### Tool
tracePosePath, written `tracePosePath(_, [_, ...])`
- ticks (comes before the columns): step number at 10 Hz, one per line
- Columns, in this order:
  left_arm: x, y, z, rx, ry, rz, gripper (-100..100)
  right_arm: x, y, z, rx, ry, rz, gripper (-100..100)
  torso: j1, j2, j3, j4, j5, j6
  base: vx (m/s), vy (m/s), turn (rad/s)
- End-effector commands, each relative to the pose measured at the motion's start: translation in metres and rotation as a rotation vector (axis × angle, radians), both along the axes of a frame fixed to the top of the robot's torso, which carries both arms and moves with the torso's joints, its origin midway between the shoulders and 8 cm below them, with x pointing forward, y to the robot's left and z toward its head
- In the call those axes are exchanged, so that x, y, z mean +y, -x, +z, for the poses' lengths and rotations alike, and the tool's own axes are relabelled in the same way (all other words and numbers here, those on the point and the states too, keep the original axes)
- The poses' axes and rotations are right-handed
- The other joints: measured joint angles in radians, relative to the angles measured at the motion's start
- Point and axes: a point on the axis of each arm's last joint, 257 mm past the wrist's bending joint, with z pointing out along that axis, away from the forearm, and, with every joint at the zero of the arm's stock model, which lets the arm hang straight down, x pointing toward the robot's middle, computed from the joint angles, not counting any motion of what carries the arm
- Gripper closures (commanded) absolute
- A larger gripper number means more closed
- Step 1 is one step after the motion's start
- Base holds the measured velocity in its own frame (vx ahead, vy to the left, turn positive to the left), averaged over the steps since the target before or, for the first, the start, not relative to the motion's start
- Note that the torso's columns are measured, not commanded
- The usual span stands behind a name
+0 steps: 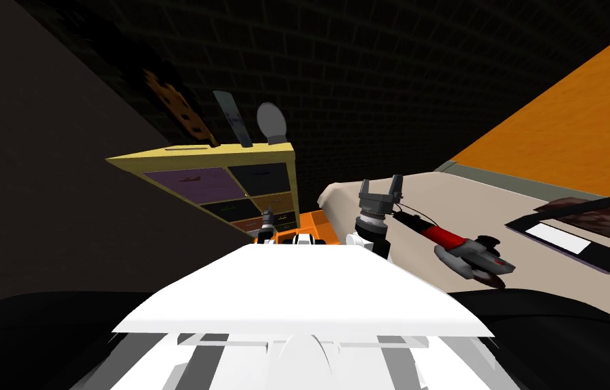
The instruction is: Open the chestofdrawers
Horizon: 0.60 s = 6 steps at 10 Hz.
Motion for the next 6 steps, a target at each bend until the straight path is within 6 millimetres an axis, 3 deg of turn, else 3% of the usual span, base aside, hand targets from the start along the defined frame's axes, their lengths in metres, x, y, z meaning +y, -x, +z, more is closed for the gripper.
tracePosePath(1, [-0.002, 0.002, 0.002, 0.007, 0.000, -0.003, 100, 0.000, 0.000, 0.000, 0.000, 0.000, 0.000, 0, 0.000, -0.001, -0.001, 0.000, 0.000, 0.000, -0.197, -0.040, 0.008])
tracePosePath(2, [-0.002, 0.002, 0.002, 0.005, 0.000, -0.003, 100, 0.000, 0.000, 0.000, 0.000, 0.000, 0.000, 0, 0.001, -0.003, -0.002, -0.001, 0.000, 0.000, -0.093, -0.017, 0.001])
tracePosePath(3, [0.006, 0.002, 0.001, 0.013, -0.035, -0.015, -100, 0.000, 0.000, 0.000, 0.000, 0.000, 0.000, 0, 0.002, -0.009, -0.005, -0.002, 0.000, 0.000, -0.020, -0.005, -0.003])
tracePosePath(6, [0.020, 0.003, 0.001, 0.027, -0.102, -0.038, -100, 0.000, 0.000, 0.000, 0.000, 0.000, 0.000, 0, 0.001, -0.007, -0.005, -0.002, 0.000, 0.000, 0.014, 0.004, 0.000])
